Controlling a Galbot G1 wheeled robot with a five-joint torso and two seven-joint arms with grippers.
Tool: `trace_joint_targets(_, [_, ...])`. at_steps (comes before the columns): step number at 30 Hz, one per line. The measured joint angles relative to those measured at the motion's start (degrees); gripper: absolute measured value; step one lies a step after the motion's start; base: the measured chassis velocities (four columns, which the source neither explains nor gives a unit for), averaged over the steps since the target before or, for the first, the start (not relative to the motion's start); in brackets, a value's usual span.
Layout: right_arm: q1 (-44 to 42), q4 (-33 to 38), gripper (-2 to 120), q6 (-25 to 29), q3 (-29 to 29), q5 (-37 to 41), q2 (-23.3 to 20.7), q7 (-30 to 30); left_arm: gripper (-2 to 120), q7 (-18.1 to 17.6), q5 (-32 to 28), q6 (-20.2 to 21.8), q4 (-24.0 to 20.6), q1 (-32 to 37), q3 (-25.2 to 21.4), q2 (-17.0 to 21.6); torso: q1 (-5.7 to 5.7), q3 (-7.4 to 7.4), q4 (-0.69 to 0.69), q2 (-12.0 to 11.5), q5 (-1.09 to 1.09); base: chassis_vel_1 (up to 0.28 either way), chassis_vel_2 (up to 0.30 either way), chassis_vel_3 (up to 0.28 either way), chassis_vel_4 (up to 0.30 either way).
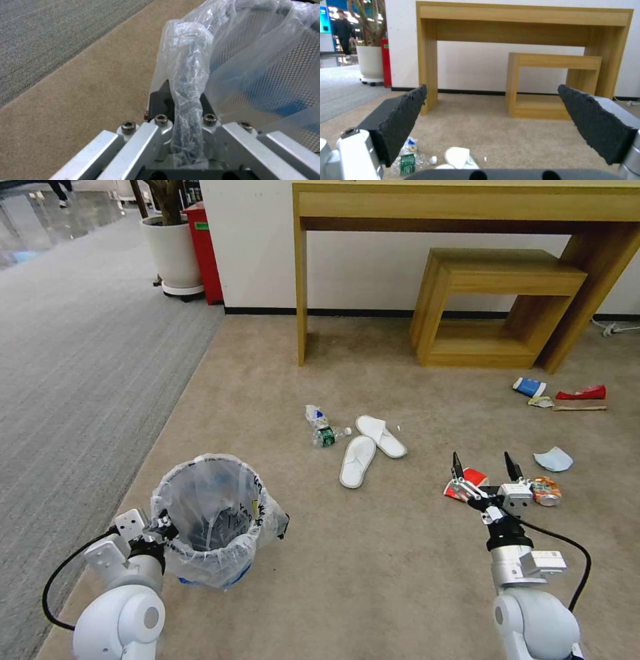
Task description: Pick up the trash bin and place the garbage on the floor into it.
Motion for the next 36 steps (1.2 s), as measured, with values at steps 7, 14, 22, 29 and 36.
trace_joint_targets(7, [0.14, -0.12, 100, 0.13, -0.01, 0.5, -0.09, -0.7, 2, 0.04, 0.02, -0.13, 0.24, -0.11, 0.02, -0.08, 0.0, 0.0, 0.0, 0.0, 0.01, 0.0, 0.0, 0.0, 0.0])
trace_joint_targets(14, [0.21, -0.12, 100, -0.23, 0.15, 0.05, -0.13, -0.92, 2, 0.09, 0.22, -0.27, 0.39, -0.14, 0.04, -0.16, 0.0, 0.0, 0.0, 0.0, 0.0, 0.0, 0.0, 0.0, 0.0])
trace_joint_targets(22, [0.16, -0.13, 100, -0.27, 0.21, -0.18, -0.12, -1.02, 2, 0.14, 0.3, -0.46, 0.37, -0.09, 0.01, -0.19, 0.0, 0.0, 0.0, 0.0, 0.0, 0.0, 0.0, 0.0, 0.0])
trace_joint_targets(29, [0.01, 0.06, 100, -0.24, 0.23, -0.17, -0.16, -1.01, 2, 0.22, 0.64, -0.69, 0.21, 0.1, 0.02, -0.37, 0.0, 0.0, 0.0, 0.0, 0.0, -0.011, 0.007, 0.006, -0.015])
trace_joint_targets(36, [-0.07, 0.3, 100, -0.22, 0.39, -0.02, -0.5, -1.01, 2, 0.27, 0.82, -0.81, 0.14, 0.14, 0.02, -0.52, 0.0, 0.0, 0.0, 0.0, 0.0, -0.004, 0.004, 0.003, -0.007])
